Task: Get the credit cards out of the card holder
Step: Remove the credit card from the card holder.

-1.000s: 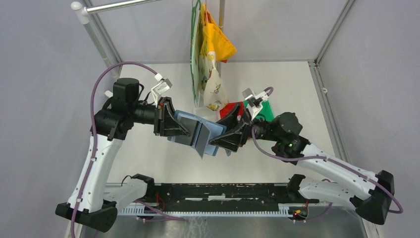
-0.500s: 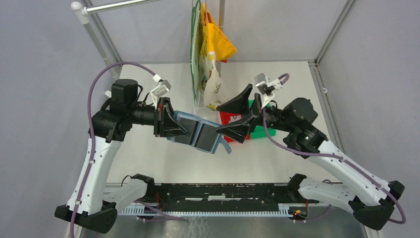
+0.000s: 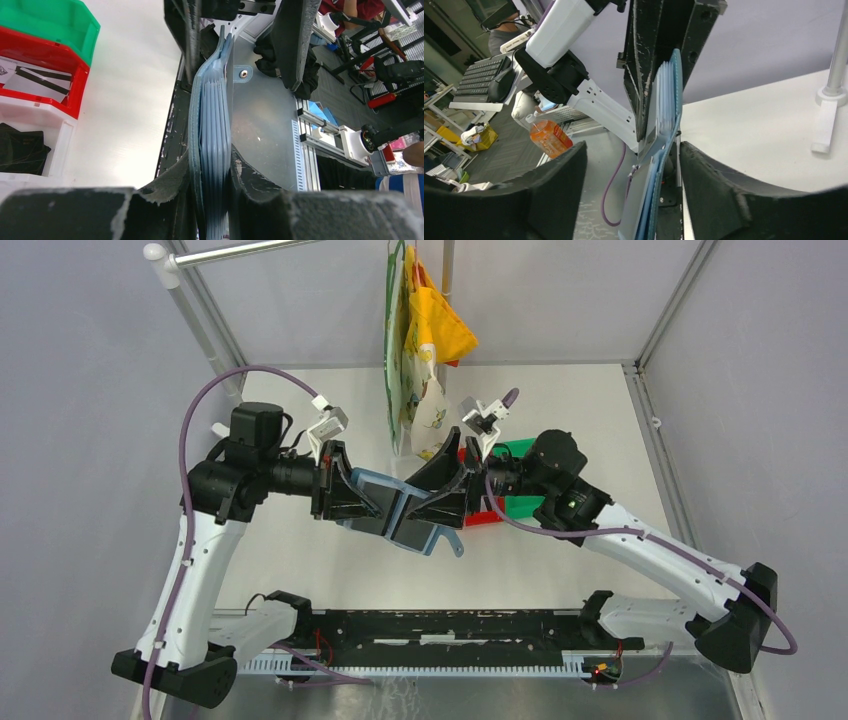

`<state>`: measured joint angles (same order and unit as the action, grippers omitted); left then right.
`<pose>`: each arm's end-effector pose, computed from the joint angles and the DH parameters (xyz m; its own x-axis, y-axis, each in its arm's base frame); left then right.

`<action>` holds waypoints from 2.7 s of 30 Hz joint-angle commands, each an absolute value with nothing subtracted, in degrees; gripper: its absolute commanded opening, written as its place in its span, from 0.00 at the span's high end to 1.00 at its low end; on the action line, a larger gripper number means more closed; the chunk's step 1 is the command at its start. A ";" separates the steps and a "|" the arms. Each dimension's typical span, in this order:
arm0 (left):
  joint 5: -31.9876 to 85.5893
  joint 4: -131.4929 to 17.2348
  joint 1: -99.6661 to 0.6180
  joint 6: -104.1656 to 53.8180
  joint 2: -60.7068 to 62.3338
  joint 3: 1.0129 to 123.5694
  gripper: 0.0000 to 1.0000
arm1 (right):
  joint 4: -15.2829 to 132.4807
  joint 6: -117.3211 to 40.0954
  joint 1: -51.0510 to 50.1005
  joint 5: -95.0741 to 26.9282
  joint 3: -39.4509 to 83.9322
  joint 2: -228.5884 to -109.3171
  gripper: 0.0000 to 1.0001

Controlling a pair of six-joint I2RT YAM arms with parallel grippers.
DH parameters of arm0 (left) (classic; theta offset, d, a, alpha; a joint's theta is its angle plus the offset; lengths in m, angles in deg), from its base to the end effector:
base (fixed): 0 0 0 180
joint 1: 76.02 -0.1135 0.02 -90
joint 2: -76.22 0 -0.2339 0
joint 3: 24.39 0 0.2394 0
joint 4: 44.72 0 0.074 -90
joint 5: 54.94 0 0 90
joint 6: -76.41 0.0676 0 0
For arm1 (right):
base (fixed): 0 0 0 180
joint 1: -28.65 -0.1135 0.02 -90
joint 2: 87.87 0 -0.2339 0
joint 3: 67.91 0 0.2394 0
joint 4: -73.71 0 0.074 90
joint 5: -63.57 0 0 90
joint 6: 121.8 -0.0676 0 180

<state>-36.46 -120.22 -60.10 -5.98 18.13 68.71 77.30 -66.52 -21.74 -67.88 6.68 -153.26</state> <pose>0.1411 -0.1069 0.3874 -0.5155 0.1907 -0.8354 0.8564 0.0824 -0.5097 0.1444 0.2446 0.3920 -0.4473 0.1291 -0.8850 -0.8933 -0.1131 0.4350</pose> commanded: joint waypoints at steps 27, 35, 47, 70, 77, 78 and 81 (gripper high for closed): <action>-41.59 -119.79 -60.28 -5.32 17.62 66.79 0.25 | 99.42 -76.36 -23.51 -63.64 -3.25 -150.13 1.00; -43.86 -119.79 -60.20 -5.31 17.97 67.40 0.53 | 100.17 -76.97 -23.55 -64.38 -3.27 -150.82 1.00; -40.97 -119.17 -60.24 -8.89 16.19 70.25 0.49 | 98.82 -75.85 -24.33 -64.66 -2.82 -150.96 1.00; -35.34 -116.99 -60.20 -11.38 16.93 69.84 0.94 | 81.09 -67.30 -23.30 -58.02 5.58 -150.05 0.42; -21.38 -110.88 -60.20 -17.22 16.42 69.04 0.98 | 79.17 -68.79 -20.14 -53.20 3.57 -143.98 0.30; -20.18 -109.79 -60.25 -18.34 16.43 68.99 0.98 | 80.73 -70.59 -20.17 -54.08 2.15 -144.07 0.30; -19.43 -107.54 -60.21 -20.68 16.44 68.96 0.98 | 89.51 -77.36 -20.76 -57.62 -3.41 -145.55 0.31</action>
